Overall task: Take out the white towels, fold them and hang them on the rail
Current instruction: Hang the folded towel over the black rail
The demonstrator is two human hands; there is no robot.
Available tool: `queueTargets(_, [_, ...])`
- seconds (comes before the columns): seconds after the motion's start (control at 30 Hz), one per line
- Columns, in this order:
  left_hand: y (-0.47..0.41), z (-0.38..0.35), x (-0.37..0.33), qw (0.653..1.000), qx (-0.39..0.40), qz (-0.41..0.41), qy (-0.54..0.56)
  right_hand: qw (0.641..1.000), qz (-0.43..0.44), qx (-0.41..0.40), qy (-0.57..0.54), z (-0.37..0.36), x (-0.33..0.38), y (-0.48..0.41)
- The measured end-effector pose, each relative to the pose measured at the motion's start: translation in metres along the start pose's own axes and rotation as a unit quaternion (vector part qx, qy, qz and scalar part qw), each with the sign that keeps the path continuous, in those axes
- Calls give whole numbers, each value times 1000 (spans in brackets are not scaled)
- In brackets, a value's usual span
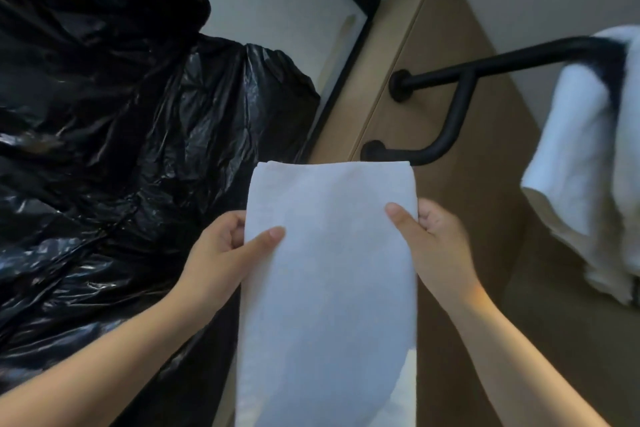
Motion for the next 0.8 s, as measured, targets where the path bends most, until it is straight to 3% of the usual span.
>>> queueTargets(0.13, [-13,-18,-11,996,-64,-51,-45,994,76,-57,60,16,16,-14])
queueTargets(0.27, [-25,-41,-27,993,-19,-112,-39,962,187,-98,172,36,36,-30])
queueTargets(0.37, [-32,-56,-33,989,0,-138,-51,929,222,-67,289,44,46,-42])
queueTargets(0.43, [-34,-62,-34,989,-1,-143,-49,920,218,-30,323,50,47,-49])
queueTargets(0.63, [-35,-66,-25,987,6,-146,-60,960,142,70,232,65,44,-56])
queueTargets(0.73, [-35,-66,-22,982,-10,-169,-79,955,84,144,246,66,40,-52])
queueTargets(0.8, [-38,-67,-22,979,-18,-180,-93,950,77,150,263,65,39,-49])
Point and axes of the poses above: each hand's wrist, its own y-axis away from the middle knuckle, its own z-axis out of the back of the hand, x = y × z, the point moved 3 cm from there along -y, towards the middle knuckle, and after that the axes turned 7 degrees about -x, right-handed, at the moved point
